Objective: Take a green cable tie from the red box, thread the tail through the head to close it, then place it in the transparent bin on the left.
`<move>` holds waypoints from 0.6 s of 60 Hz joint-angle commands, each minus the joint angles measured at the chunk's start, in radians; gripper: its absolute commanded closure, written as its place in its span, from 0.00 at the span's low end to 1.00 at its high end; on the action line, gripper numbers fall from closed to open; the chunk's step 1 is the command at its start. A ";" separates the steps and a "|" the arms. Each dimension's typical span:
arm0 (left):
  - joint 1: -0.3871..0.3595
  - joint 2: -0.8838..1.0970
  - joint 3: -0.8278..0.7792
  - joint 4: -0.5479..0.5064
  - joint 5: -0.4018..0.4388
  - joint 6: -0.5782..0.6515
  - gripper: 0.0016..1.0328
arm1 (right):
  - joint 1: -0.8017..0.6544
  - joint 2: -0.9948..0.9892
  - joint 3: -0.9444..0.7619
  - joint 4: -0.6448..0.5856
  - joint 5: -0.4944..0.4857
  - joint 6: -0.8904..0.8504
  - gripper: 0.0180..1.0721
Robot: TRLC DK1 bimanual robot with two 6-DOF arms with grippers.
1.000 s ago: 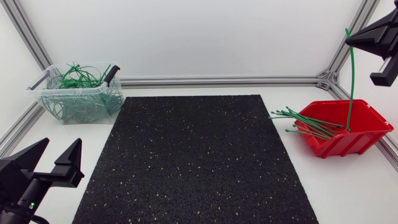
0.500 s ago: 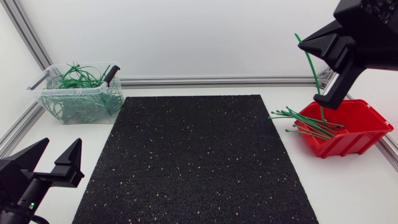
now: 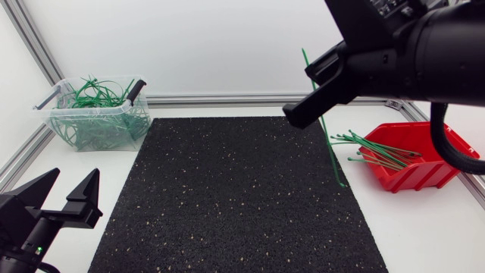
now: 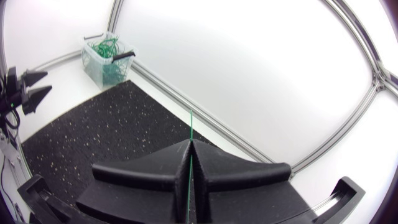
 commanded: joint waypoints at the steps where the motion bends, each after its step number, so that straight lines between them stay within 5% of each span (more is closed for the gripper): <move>1: 0.006 0.002 -0.036 -0.030 0.002 -0.013 0.03 | 0.026 -0.002 0.013 0.068 0.010 0.087 0.95; 25: 0.011 0.002 -0.038 -0.030 0.002 -0.013 0.03 | 0.038 0.102 0.025 0.077 -0.118 0.370 0.95; 36: 0.011 0.002 -0.036 -0.030 0.002 -0.013 0.03 | 0.054 0.136 -0.018 0.186 -0.210 0.450 0.95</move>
